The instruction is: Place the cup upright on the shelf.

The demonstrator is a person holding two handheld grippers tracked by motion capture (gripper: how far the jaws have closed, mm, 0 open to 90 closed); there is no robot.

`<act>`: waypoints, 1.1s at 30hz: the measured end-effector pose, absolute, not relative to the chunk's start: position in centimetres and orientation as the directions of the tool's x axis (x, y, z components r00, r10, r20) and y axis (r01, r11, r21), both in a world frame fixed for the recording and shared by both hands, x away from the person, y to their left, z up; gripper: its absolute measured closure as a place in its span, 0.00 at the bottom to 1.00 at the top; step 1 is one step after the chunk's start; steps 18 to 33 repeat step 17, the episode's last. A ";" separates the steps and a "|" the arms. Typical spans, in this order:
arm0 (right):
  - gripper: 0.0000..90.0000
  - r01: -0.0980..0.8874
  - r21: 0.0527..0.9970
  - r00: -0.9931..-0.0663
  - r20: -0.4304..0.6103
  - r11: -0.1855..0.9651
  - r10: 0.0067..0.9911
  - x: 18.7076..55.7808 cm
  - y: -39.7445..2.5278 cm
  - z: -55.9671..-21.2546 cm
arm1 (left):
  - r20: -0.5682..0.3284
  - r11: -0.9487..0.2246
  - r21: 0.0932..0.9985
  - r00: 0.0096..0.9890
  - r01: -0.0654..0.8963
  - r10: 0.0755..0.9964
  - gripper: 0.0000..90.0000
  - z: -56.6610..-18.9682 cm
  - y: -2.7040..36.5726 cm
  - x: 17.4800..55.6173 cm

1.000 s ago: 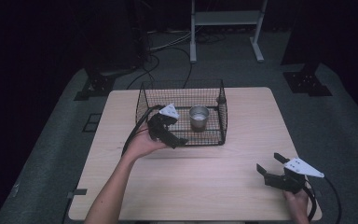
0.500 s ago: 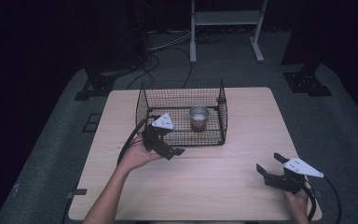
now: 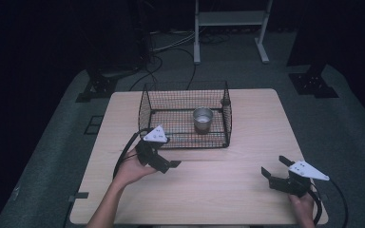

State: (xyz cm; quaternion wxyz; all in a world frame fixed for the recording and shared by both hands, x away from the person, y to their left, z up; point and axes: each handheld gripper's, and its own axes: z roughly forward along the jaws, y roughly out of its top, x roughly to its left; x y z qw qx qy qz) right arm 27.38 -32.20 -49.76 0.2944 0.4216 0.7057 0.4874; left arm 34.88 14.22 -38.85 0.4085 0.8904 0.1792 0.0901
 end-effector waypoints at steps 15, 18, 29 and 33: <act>0.15 0.309 0.935 -0.470 -0.012 0.178 0.882 27.4 -32.1 -49.8 | -0.030 -0.491 0.831 0.902 0.262 0.431 0.04 -41.1 16.3 31.4; 0.15 0.309 0.934 -0.470 -0.012 0.177 0.883 27.4 -32.1 -49.8 | -0.023 -0.479 0.840 0.899 0.255 0.437 0.04 -41.5 16.4 30.6; 0.15 0.309 0.934 -0.470 -0.012 0.177 0.883 27.4 -32.1 -49.8 | -0.023 -0.479 0.840 0.899 0.255 0.437 0.04 -41.5 16.4 30.6; 0.15 0.309 0.934 -0.470 -0.012 0.177 0.883 27.4 -32.1 -49.8 | -0.023 -0.479 0.840 0.899 0.255 0.437 0.04 -41.5 16.4 30.6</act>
